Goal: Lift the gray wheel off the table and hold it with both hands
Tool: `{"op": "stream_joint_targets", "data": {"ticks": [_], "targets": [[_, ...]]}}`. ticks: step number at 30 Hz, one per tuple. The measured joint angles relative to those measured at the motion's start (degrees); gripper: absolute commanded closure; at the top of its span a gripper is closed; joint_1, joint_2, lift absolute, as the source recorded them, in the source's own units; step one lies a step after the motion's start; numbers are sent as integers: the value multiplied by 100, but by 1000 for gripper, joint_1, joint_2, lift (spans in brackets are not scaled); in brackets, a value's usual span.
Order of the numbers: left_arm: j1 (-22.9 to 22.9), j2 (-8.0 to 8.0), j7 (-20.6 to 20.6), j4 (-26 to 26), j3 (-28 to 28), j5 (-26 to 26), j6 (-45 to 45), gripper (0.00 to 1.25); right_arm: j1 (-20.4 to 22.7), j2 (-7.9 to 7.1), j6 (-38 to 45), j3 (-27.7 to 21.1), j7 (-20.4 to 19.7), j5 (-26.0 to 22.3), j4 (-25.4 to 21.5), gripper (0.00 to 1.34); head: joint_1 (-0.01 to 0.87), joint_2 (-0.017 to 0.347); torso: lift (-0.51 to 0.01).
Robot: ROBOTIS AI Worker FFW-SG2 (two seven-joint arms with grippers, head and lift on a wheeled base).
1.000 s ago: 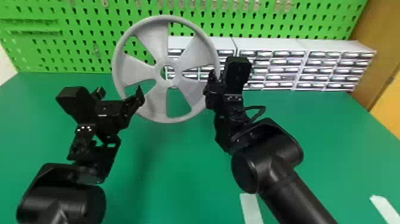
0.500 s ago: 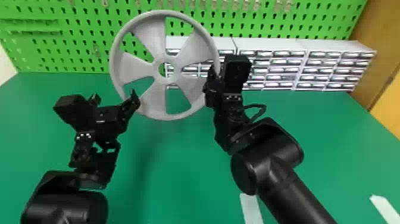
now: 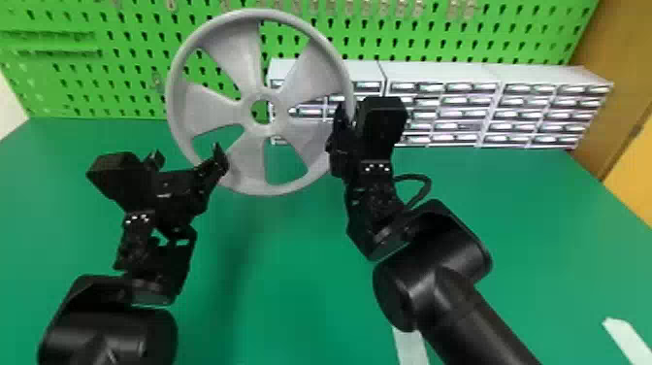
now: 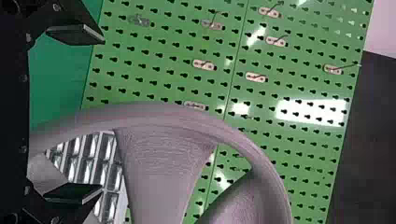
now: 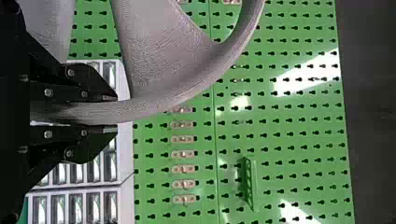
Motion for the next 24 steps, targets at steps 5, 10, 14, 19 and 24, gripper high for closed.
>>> {"op": "stream_joint_targets", "data": {"ticks": [5, 10, 14, 19, 24], "targets": [[-18, 0, 0, 0, 3, 9, -21, 179, 18, -18, -6, 52, 0, 7, 0, 1088, 711, 15, -98], [-19, 0, 0, 0, 18, 9, -42, 237, 20, -28, 8, 45, 0, 14, 0, 1088, 711, 15, -98], [-11, 0, 3, 0, 15, 8, -54, 242, 20, -29, 37, -14, 0, 36, 0, 1088, 711, 15, -98], [7, 0, 30, 0, 13, 22, -56, 380, 16, -26, 46, -65, 0, 62, 0, 1088, 711, 15, -98], [19, 0, 75, 1, -5, 65, -56, 562, -4, -21, 46, -79, 0, 82, 0, 1088, 711, 15, -98]]}}
